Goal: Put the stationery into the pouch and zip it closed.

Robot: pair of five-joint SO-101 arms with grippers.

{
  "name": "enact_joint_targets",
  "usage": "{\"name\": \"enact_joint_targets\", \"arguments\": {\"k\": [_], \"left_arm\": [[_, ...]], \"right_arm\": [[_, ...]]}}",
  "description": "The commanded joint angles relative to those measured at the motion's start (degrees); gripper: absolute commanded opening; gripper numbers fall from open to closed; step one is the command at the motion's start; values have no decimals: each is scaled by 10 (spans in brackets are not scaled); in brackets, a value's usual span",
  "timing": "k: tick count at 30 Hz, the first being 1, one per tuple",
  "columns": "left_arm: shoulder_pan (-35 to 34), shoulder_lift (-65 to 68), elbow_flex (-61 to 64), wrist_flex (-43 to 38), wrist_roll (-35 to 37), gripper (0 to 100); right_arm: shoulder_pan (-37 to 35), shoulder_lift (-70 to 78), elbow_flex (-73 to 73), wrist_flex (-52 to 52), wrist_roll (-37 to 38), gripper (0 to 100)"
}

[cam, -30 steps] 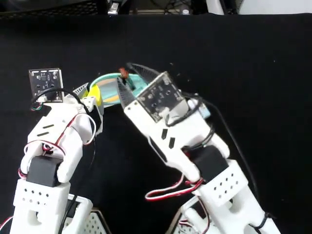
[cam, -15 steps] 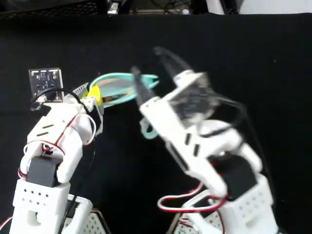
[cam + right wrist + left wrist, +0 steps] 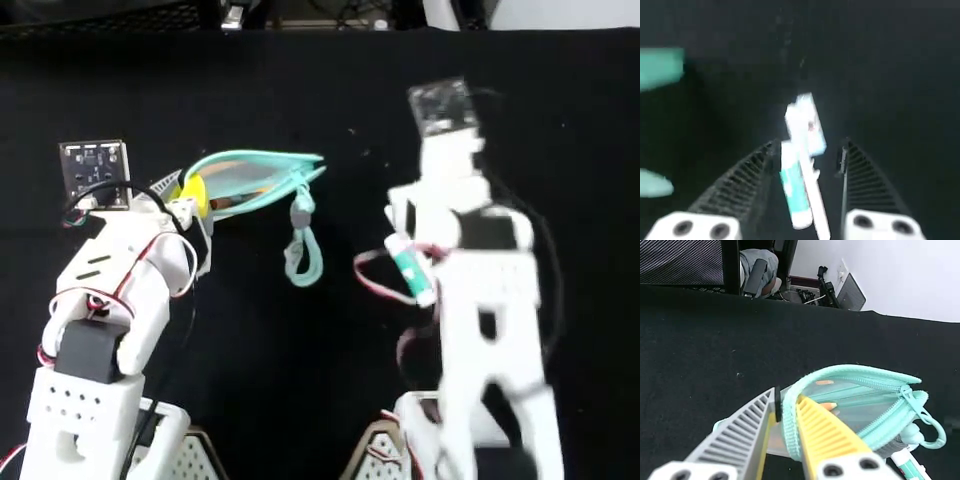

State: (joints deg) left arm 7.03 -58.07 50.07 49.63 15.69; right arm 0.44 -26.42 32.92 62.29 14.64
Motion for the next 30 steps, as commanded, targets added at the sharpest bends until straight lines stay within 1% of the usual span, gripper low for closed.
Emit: {"name": "enact_joint_targets", "arguments": {"k": [1, 7, 12, 17, 22, 28, 30], "left_arm": [[5, 20, 81, 15, 4, 30], [5, 20, 82, 15, 4, 30], [5, 20, 82, 14, 4, 30], [5, 20, 82, 14, 4, 30], [5, 20, 82, 14, 4, 30], [5, 20, 82, 14, 4, 30], [5, 20, 82, 14, 4, 30]], "right_arm": [[9, 115, -12, -2, 38, 183], [9, 263, -69, -10, 109, 179], [8, 345, -113, -8, 153, 116], [7, 369, -130, -10, 184, 116], [-18, 373, -129, -5, 208, 116], [-66, 369, -131, 28, 206, 111], [-76, 369, -131, 36, 204, 77]]}}
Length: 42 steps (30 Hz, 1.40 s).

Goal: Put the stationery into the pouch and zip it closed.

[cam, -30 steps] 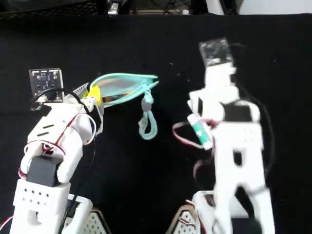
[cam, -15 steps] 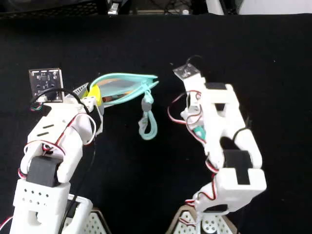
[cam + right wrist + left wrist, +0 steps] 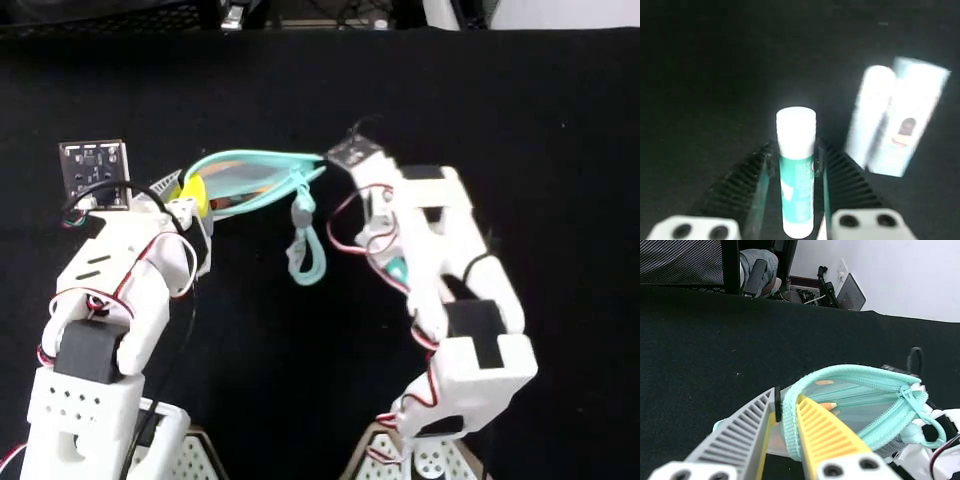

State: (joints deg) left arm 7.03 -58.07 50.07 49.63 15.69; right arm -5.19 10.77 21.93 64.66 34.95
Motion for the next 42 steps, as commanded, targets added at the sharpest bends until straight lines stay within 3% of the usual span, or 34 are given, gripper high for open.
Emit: {"name": "enact_joint_targets", "arguments": {"k": [1, 3, 10, 17, 22, 28, 42], "left_arm": [[5, 20, 82, 14, 4, 30], [5, 20, 82, 14, 4, 30], [5, 20, 82, 15, 4, 30], [-21, 20, 80, 14, 4, 30], [-27, 20, 78, 14, 4, 30], [-28, 20, 81, 14, 4, 30], [-28, 20, 80, 14, 4, 30]], "right_arm": [[-21, -3, -22, 12, 1, 48], [-19, -3, -20, 12, 1, 10], [0, -7, 3, 40, 4, 21], [37, -118, 138, -2, 5, 21], [7, -228, 234, -17, 21, 41], [-42, -245, 236, 12, 19, 201], [-62, -181, 228, 4, 19, 188]]}}
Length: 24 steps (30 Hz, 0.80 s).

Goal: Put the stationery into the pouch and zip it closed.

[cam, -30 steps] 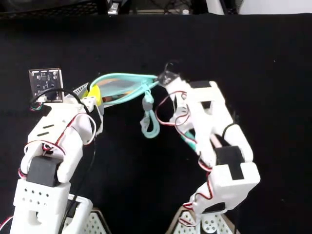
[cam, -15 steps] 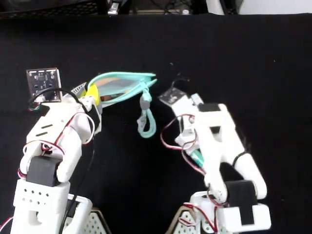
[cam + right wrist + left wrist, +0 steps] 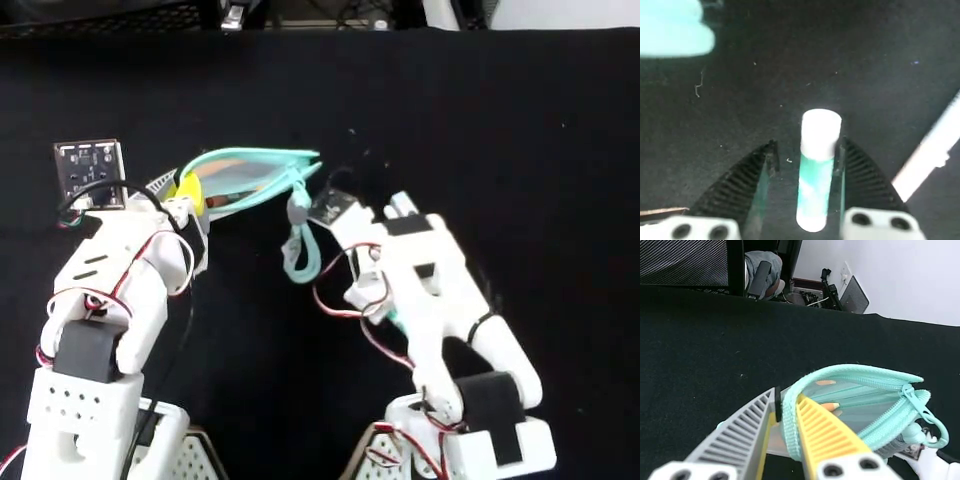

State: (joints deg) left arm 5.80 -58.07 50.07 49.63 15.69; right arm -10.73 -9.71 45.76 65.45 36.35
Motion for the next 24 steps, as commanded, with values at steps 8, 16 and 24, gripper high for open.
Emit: {"name": "enact_joint_targets", "arguments": {"k": [8, 16, 24], "left_arm": [[-15, 20, 81, 14, 4, 30], [-15, 20, 81, 14, 4, 30], [-15, 20, 80, 14, 4, 30]], "right_arm": [[18, 128, -87, -6, 8, 49], [40, 21, -81, 11, 8, 12], [44, -369, -89, 81, -23, 12]]}}
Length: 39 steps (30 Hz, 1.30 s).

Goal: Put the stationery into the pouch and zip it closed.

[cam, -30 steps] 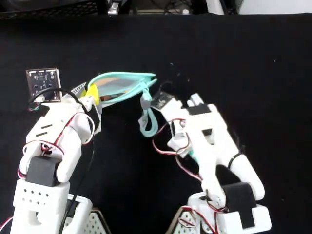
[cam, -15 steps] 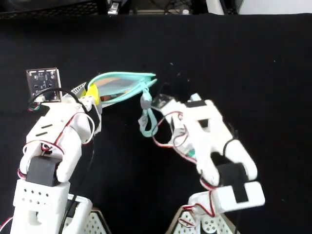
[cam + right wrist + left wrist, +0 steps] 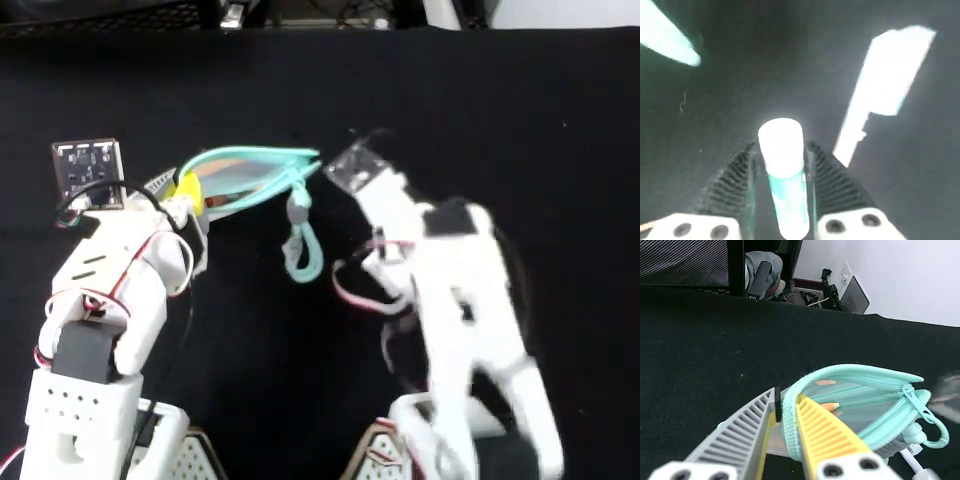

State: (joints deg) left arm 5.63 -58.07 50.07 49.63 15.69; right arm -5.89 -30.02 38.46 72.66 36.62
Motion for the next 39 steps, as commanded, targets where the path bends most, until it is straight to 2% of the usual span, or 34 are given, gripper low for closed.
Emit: {"name": "enact_joint_targets", "arguments": {"k": [1, 5, 9, 14, 18, 27, 34, 39], "left_arm": [[-14, 20, 80, 13, 4, 30], [-12, 20, 81, 13, 4, 30], [-13, 20, 81, 13, 4, 30], [-14, 20, 81, 13, 4, 30], [-14, 20, 82, 13, 4, 30], [-14, 20, 82, 13, 4, 30], [-14, 20, 82, 13, 4, 30], [-14, 20, 82, 13, 4, 30]], "right_arm": [[-11, -211, -24, 10, -47, 12], [-70, -361, -59, -23, -152, 13], [-157, -436, -55, -150, -251, 14], [-261, -428, -2, -346, -271, 14], [-310, -386, 41, -467, -271, 14], [-318, -265, 58, -526, -274, 13], [-298, -212, 117, -610, -273, 13], [-279, -201, 139, -602, -273, 14]]}}
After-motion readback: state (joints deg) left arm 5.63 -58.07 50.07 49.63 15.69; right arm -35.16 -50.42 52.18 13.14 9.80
